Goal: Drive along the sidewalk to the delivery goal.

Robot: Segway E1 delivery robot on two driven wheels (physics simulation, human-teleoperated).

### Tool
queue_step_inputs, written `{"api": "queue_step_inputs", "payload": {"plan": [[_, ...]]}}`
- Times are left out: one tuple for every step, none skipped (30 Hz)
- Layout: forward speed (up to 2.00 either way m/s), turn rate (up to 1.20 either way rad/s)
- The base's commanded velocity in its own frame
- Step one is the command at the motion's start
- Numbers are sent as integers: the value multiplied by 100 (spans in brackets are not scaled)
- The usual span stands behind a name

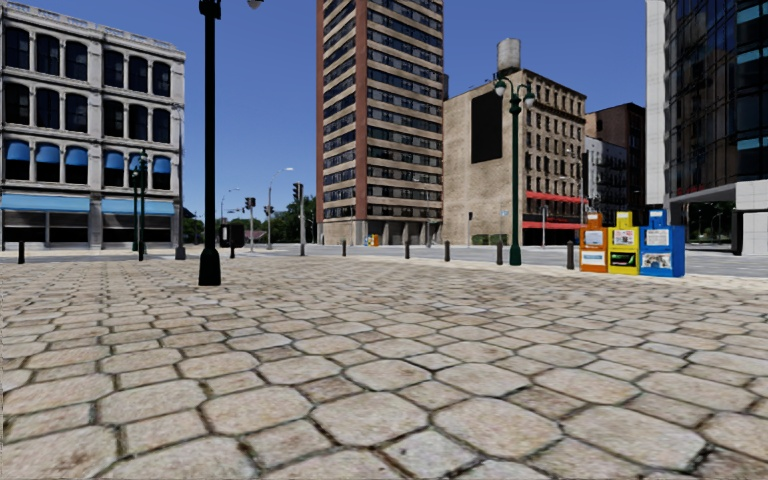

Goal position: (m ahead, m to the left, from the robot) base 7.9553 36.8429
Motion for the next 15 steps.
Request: {"api": "queue_step_inputs", "payload": {"plan": [[200, 0], [200, 0], [200, 0], [200, 2], [200, 2], [200, 11], [200, 20], [200, 20], [200, 34], [200, 38], [200, 39], [200, 39], [200, 40], [200, 40], [200, 40]]}}
